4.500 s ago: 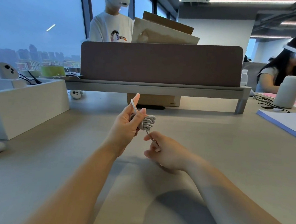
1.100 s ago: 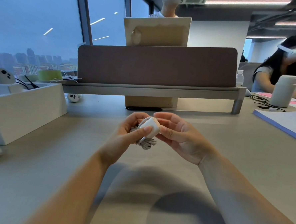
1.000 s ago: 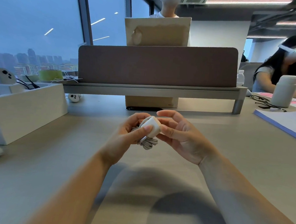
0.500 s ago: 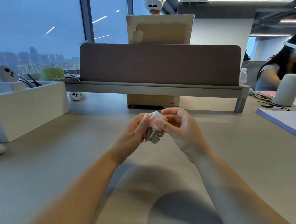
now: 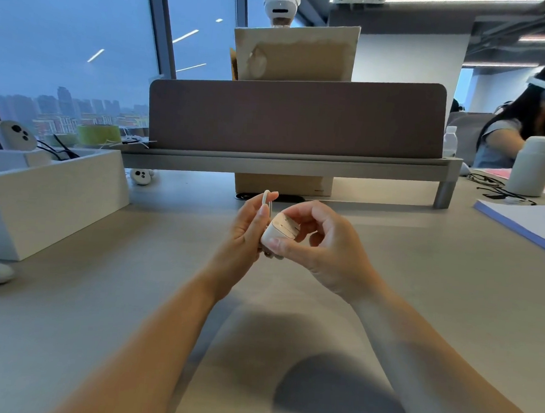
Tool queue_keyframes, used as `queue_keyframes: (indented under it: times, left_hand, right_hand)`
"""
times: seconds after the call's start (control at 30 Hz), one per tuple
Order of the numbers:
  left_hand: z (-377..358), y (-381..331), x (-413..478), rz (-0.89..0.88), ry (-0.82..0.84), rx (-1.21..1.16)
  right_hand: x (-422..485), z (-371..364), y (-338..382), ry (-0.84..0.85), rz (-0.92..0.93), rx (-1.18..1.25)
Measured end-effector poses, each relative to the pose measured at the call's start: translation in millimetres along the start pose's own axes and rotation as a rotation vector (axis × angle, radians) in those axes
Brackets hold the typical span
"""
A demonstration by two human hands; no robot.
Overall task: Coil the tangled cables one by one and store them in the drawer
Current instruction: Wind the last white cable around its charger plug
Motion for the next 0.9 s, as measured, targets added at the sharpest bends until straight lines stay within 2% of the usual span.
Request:
queue_keyframes:
  times: [0.2, 0.4, 0.67, 0.9]
  left_hand:
    - [-2, -11, -7, -0.038, 0.059, -0.064]
    - [-8, -17, -12, -0.100, 0.115, -0.043]
    - [-6, -4, -9, -0.043, 0.181, -0.012]
    - [-6, 4, -7, -0.003, 0.207, -0.034]
  right_hand:
    - [2, 3, -9, 0.010, -0.139, 0.107]
    - [2, 5, -14, 0.166, -0.307, 0.502]
    - [2, 6, -13, 0.146, -0.356, 0.634]
    - [2, 4, -17, 0.144, -0.376, 0.537]
Point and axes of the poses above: each hand's wrist, its own x-axis towards the middle knuckle, its own z-axis out of the back of the hand, y = z × x, the point moved 3 cm from there along x, towards the middle knuckle
